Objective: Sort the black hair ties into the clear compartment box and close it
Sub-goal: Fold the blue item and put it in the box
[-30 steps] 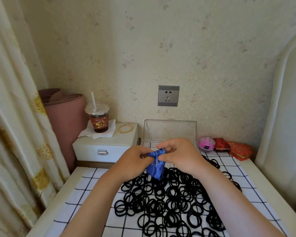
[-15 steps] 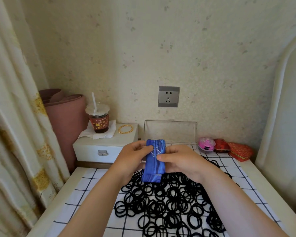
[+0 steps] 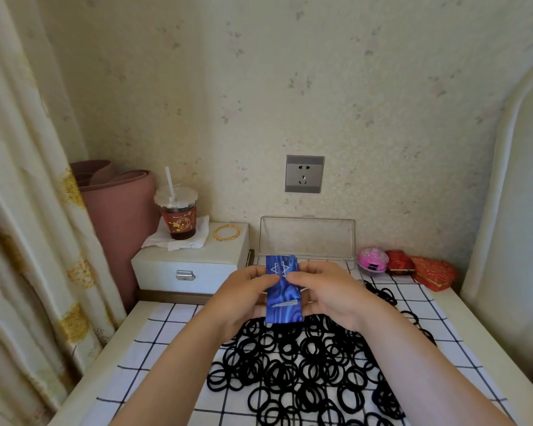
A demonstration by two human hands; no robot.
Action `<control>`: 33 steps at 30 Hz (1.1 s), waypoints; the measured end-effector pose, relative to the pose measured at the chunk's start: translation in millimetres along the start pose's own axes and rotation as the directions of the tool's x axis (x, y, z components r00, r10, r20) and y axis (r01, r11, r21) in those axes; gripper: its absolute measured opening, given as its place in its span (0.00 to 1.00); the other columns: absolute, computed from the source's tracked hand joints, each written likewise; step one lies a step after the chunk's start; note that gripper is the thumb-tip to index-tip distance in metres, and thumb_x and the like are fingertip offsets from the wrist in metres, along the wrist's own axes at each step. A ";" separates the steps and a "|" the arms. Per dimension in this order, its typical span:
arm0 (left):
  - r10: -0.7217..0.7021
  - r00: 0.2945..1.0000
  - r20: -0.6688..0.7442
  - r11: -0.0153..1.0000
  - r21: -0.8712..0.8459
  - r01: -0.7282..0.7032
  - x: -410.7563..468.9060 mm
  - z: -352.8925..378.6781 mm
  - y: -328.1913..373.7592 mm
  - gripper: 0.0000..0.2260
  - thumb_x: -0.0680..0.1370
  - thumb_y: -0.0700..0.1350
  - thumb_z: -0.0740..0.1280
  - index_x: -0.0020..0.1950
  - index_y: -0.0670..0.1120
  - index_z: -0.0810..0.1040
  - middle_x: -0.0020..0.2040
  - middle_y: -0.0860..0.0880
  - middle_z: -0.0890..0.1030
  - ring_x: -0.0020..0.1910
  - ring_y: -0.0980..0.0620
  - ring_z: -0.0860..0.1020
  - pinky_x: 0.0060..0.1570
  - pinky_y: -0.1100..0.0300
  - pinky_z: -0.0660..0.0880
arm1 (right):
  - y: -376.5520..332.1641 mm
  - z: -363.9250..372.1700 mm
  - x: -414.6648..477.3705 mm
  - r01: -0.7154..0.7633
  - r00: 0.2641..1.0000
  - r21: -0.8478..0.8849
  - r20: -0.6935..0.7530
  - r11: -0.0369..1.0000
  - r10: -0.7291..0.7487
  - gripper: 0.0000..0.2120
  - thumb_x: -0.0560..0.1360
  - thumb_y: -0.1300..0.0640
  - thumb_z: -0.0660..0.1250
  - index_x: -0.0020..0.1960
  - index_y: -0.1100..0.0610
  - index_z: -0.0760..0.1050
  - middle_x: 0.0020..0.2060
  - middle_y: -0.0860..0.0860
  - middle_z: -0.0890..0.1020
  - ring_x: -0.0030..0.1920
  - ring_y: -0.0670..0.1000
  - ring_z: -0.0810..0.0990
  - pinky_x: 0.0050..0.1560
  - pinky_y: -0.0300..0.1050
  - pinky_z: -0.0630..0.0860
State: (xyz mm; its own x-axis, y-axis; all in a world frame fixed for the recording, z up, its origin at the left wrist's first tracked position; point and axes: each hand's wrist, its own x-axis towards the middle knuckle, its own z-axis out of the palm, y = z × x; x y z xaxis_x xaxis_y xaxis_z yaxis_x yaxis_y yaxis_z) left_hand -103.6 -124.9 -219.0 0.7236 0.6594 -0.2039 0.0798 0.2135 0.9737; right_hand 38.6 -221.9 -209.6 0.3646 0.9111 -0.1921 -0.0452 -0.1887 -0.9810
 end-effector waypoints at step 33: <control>0.168 0.984 -0.065 0.948 0.286 -0.143 -4.7 -2.7 -5.3 0.08 0.81 0.44 0.66 0.56 0.42 0.81 0.43 0.44 0.87 0.42 0.47 0.86 0.47 0.49 0.83 | -0.8 -1.8 -5.1 -0.002 1.000 -0.051 0.028 0.999 0.004 0.08 0.79 0.62 0.66 0.56 0.61 0.82 0.48 0.60 0.86 0.50 0.61 0.86 0.46 0.53 0.83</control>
State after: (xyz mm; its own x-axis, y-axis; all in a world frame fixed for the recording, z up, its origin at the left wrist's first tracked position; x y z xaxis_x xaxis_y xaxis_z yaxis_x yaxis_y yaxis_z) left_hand -109.3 -127.2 -223.4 0.6809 0.7310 -0.0440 0.1685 -0.0980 0.9808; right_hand 38.4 -227.0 -207.8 0.3378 0.9205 -0.1966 0.0012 -0.2093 -0.9778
